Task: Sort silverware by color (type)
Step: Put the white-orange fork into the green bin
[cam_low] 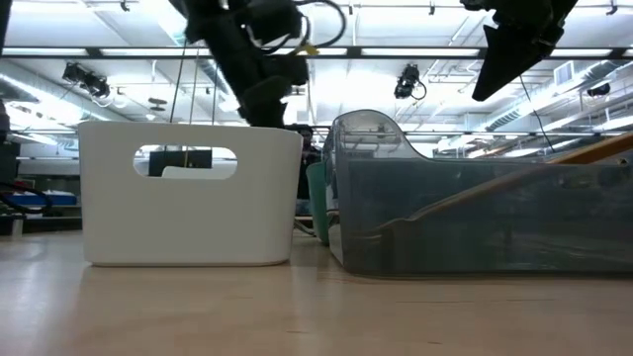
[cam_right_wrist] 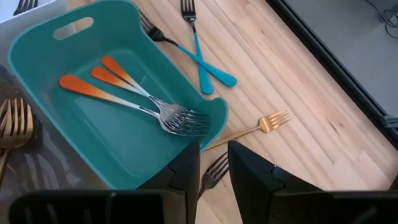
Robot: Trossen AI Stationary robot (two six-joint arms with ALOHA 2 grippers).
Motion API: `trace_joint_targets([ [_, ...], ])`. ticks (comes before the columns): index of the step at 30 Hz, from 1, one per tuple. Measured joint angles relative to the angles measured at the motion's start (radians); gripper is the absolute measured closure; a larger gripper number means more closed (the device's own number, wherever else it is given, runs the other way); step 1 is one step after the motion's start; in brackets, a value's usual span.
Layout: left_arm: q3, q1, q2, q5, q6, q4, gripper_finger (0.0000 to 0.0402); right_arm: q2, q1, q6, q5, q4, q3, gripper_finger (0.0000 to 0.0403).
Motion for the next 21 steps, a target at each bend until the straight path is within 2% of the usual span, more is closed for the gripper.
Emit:
trace_joint_targets([
  [10,0.209,-0.041,0.173,0.014,0.04,-0.041,0.0386,0.0,0.0,-0.011,-0.009,0.001,0.0,0.031],
  [21,0.421,-0.08,0.309,0.014,0.055,-0.093,0.0386,0.0,0.0,-0.026,-0.055,0.0,0.0,0.031],
])
